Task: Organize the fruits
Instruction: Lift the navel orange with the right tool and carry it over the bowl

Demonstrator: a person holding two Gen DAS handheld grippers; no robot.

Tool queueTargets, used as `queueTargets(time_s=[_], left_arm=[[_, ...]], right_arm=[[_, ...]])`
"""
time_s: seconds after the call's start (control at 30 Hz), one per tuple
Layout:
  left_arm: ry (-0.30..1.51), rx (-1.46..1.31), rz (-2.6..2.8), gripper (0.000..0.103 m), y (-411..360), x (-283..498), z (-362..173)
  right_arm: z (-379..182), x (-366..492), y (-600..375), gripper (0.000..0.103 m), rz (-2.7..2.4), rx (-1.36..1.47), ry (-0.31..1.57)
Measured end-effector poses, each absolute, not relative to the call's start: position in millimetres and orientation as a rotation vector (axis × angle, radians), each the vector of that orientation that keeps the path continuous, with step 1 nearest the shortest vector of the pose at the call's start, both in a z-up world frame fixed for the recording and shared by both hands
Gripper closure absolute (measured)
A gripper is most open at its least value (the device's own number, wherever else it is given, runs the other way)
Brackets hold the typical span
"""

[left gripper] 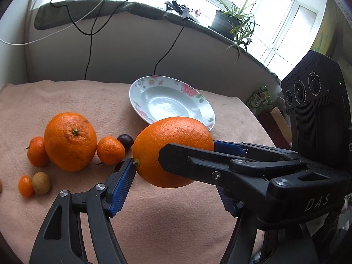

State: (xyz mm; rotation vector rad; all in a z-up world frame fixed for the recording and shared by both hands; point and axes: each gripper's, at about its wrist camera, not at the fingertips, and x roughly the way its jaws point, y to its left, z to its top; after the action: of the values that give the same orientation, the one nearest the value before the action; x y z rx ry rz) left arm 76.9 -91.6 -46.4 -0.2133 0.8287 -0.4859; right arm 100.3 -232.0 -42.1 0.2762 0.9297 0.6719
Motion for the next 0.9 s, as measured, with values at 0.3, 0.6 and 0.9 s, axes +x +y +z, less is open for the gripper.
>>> queueTargets(time_s=[0.3,0.6,0.9], left_arm=[[0.837,-0.183,-0.537,0.033,-120.3,104.6,-44.5],[0.856,-0.167,-0.536,0.033,-131.5,124.2,-48.4],[0.871,-0.172,-0.533,0.033,-134.3,132.1,-49.1]], right_arm=[[-44.5,124.4,-264.1,0.026,0.614,0.319,0.913],[-52.8,148.7,-273.4,0.026,0.601,0.348,0.921],[-55.3,155.6,-274.9,0.026,0.599,0.354,0.935]])
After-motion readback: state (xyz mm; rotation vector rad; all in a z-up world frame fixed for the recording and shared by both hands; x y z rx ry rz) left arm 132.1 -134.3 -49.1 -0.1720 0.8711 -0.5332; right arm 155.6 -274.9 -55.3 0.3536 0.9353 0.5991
